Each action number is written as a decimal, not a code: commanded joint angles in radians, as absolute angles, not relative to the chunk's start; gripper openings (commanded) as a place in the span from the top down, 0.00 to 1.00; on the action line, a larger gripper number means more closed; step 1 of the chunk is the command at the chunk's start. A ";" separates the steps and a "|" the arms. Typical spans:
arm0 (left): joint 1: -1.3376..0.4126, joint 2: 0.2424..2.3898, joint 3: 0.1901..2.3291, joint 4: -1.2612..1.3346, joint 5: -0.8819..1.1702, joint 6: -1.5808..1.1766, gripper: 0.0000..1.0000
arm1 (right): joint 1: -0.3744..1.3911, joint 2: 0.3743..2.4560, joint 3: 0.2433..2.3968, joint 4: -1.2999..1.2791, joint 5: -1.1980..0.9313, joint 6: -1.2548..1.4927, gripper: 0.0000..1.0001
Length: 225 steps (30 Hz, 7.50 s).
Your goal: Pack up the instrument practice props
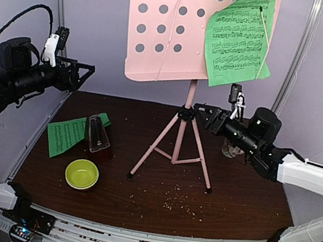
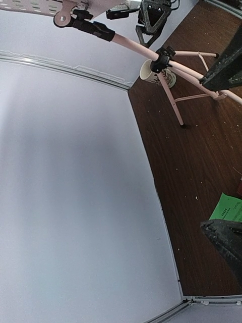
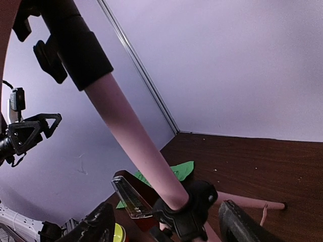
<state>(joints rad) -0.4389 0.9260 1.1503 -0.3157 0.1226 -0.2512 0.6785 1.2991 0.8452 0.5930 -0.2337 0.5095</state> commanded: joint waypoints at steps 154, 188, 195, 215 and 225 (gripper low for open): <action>-0.879 1.631 1.844 -0.135 0.229 -0.498 0.52 | 0.716 1.043 1.456 0.007 -0.215 0.617 0.46; -0.880 1.688 1.812 0.066 0.421 -0.609 0.82 | 0.736 1.145 1.506 0.186 -0.207 0.604 0.53; -0.881 1.665 1.766 0.062 0.395 -0.609 0.66 | 0.736 1.146 1.514 0.200 -0.180 0.582 0.54; -0.880 1.690 1.763 0.149 0.433 -0.668 0.87 | 0.736 1.162 1.541 0.204 -0.160 0.562 0.65; -0.880 1.658 1.715 0.184 0.402 -0.672 1.00 | 0.736 1.136 1.485 0.255 -0.136 0.544 1.00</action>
<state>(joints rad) -0.8780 1.6814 1.7378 0.1204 0.4099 -0.6666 0.7288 1.1660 1.5005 0.1715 -0.1387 0.5495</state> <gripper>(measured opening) 0.008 0.014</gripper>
